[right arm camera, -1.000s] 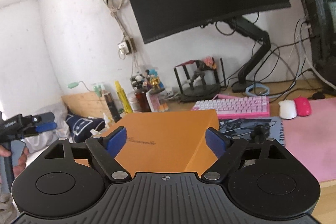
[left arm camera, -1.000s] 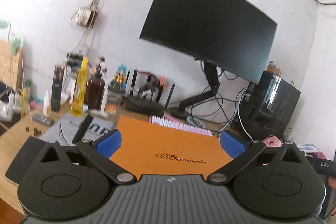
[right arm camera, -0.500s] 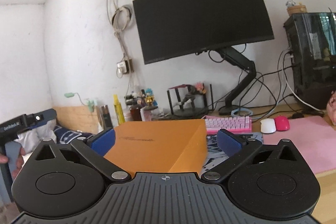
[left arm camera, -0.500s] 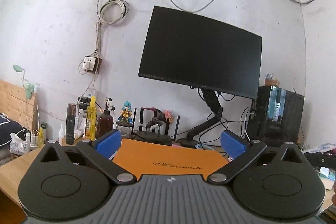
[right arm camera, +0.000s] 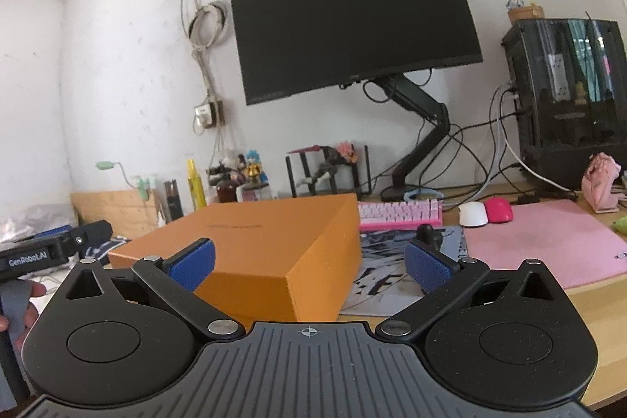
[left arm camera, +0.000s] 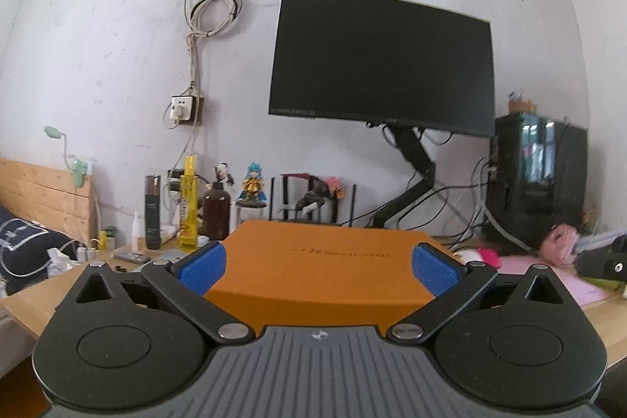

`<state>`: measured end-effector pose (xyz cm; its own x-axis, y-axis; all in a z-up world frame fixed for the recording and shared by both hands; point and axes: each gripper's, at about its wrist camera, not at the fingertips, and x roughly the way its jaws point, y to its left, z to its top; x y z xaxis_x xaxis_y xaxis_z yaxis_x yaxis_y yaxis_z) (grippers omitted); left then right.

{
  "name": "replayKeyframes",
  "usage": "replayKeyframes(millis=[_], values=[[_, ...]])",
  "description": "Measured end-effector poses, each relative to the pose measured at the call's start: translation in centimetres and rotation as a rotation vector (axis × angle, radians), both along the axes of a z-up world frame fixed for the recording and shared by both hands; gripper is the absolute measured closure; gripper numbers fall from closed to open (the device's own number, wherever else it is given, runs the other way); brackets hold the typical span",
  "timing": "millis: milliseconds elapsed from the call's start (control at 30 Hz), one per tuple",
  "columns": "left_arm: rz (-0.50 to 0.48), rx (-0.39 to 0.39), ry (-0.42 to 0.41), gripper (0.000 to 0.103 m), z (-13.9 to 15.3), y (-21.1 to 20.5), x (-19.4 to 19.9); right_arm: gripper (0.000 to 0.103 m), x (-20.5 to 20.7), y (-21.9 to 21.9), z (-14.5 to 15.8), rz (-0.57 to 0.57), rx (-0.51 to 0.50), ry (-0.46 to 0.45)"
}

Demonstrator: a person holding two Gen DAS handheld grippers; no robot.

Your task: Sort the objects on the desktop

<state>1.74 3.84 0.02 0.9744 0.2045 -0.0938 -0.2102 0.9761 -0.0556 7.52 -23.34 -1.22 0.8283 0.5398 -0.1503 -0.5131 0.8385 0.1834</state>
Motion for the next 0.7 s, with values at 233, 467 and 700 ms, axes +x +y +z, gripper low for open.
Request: replayKeyframes(millis=[233,467,700], values=[[0.013,0.001,0.019,0.000,-0.1,-0.1,0.0,0.000,0.3,0.7,-0.1,0.001,-0.003,0.000],[0.013,0.027,0.016,0.000,-0.7,-0.3,0.1,0.000,-0.1,1.1,-0.1,0.006,-0.012,-0.003],[0.032,0.029,0.023,0.000,-0.8,-0.2,0.2,0.000,-0.1,1.1,-0.1,0.001,-0.020,-0.004]])
